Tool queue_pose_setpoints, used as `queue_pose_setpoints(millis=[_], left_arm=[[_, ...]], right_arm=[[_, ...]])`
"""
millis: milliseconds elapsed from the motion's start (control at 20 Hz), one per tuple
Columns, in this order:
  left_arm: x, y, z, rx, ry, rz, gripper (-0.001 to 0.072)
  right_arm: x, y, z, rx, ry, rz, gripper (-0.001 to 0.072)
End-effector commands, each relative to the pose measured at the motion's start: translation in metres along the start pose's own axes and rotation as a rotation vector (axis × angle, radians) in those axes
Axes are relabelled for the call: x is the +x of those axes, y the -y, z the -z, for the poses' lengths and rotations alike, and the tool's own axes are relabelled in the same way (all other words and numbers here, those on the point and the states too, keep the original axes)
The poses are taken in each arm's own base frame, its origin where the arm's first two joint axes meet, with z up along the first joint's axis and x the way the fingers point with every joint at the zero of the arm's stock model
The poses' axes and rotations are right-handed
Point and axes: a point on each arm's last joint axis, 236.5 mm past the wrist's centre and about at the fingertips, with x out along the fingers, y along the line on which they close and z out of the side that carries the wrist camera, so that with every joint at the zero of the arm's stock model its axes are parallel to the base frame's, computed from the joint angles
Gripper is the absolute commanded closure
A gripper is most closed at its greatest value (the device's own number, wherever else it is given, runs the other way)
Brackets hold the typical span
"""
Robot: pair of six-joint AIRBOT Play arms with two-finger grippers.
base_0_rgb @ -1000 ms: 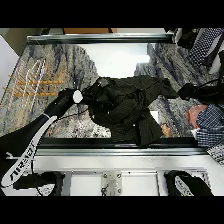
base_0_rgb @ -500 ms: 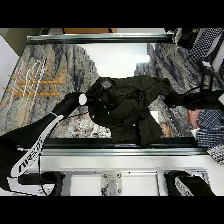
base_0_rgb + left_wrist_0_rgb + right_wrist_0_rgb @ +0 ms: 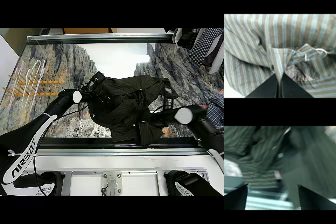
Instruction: Fold the clothes and pants, and hang the long-sleeved shirts on hangers.
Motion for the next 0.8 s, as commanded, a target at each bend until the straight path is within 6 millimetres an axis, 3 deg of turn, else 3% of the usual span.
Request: queue_pose_setpoints(millis=[0,150,250,550,600,700,750], left_arm=[[-0.011,0.000,0.000,-0.017,-0.008,0.008,0.0690],[-0.011,0.003,0.003,-0.018,-0.023,0.020,0.0690],[-0.011,0.004,0.004,-0.017,-0.028,0.023,0.0690],[-0.011,0.004,0.004,-0.018,-0.028,0.023,0.0690],[-0.011,0.004,0.005,-0.028,-0.029,0.024,0.0690],[-0.016,0.002,0.005,-0.101,-0.033,0.022,0.0690],[-0.023,-0.002,0.006,-0.146,-0.039,0.021,0.0690]], right_arm=[[0.054,-0.030,0.027,0.198,-0.030,-0.090,0.0053],[0.095,-0.044,0.031,0.214,-0.029,-0.109,0.0053],[0.114,-0.042,0.032,0.242,-0.033,-0.104,0.0053],[0.126,-0.037,0.031,0.200,-0.026,-0.088,0.0056],[0.127,-0.036,0.031,0.191,-0.026,-0.087,0.0128],[0.123,-0.039,0.027,0.067,-0.018,-0.093,0.0601],[0.117,-0.039,0.023,0.000,-0.018,-0.090,0.0691]])
